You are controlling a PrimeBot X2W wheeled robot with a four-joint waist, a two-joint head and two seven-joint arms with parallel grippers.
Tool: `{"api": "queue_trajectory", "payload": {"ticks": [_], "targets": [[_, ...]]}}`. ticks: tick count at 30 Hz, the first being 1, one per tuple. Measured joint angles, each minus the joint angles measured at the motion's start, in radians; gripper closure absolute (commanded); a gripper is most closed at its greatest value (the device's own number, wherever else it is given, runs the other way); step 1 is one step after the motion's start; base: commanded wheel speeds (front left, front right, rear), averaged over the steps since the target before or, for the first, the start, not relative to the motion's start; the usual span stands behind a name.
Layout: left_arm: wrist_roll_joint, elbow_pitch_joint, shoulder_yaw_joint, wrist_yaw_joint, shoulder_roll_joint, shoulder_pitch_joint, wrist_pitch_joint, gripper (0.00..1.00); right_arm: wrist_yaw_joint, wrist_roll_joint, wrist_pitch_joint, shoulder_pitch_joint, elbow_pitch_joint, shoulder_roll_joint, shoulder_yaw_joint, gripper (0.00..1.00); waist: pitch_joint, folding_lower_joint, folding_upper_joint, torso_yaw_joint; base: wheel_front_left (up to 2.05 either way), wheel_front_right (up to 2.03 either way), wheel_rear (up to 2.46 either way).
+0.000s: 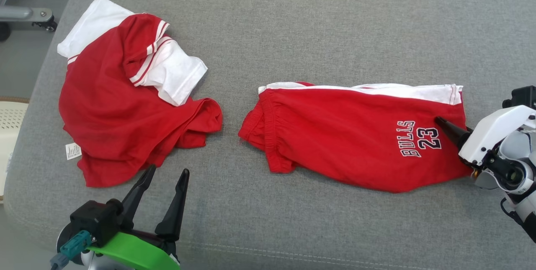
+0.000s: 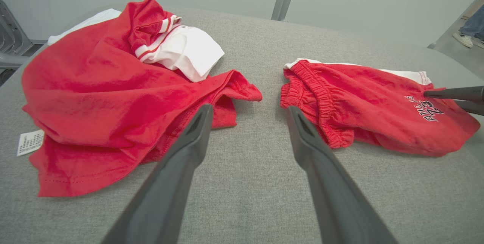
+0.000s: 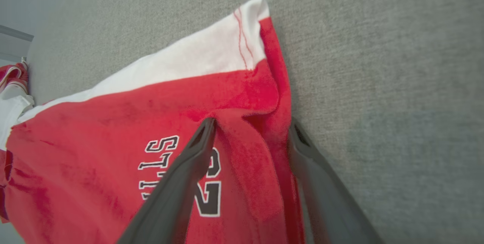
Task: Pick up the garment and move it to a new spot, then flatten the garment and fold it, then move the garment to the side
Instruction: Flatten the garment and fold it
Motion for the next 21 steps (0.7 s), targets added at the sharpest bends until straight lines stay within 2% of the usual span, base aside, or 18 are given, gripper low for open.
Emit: {"api": "queue_trajectory", "payload": {"ticks": [1,2,3,4,5,15,21], "targets": [[0.000,0.001,0.000,-0.001,0.000,-0.005,0.000,0.00,0.002,0.003,0.004,-0.004,0.002,0.002,0.002,0.51,0.001,0.0000,0.0000,0.003,0.00,0.00,0.00],[0.000,0.001,0.000,-0.003,0.000,-0.008,0.000,0.00,0.003,0.007,0.009,-0.006,0.003,0.004,0.002,0.53,0.002,0.0000,0.0000,0.006,0.00,0.00,0.00],[0.000,0.002,0.001,-0.003,0.000,-0.008,0.000,0.00,0.009,0.007,0.012,-0.009,0.005,0.007,0.004,0.64,0.003,0.0000,0.0000,0.009,0.00,0.00,0.00],[0.000,0.003,0.001,-0.003,0.000,-0.008,0.000,0.00,0.012,0.007,0.013,-0.013,0.005,0.012,0.006,0.94,0.003,0.0000,0.0000,0.011,0.00,0.00,0.00],[0.000,0.004,0.001,-0.003,0.000,-0.008,0.000,0.00,0.018,0.007,0.016,-0.015,0.005,0.017,0.008,1.00,0.003,0.0000,0.0000,0.012,0.00,0.00,0.00],[0.000,0.018,0.008,-0.003,-0.002,-0.007,0.000,0.00,0.044,0.026,0.021,-0.019,0.025,0.031,0.002,1.00,-0.013,0.0000,0.0000,0.006,0.00,0.00,0.00],[-0.001,0.022,0.011,-0.002,-0.002,-0.006,0.000,0.00,0.053,0.054,0.018,-0.021,0.031,0.023,-0.036,1.00,-0.025,0.0000,0.0000,-0.016,0.00,0.00,0.00]]}}
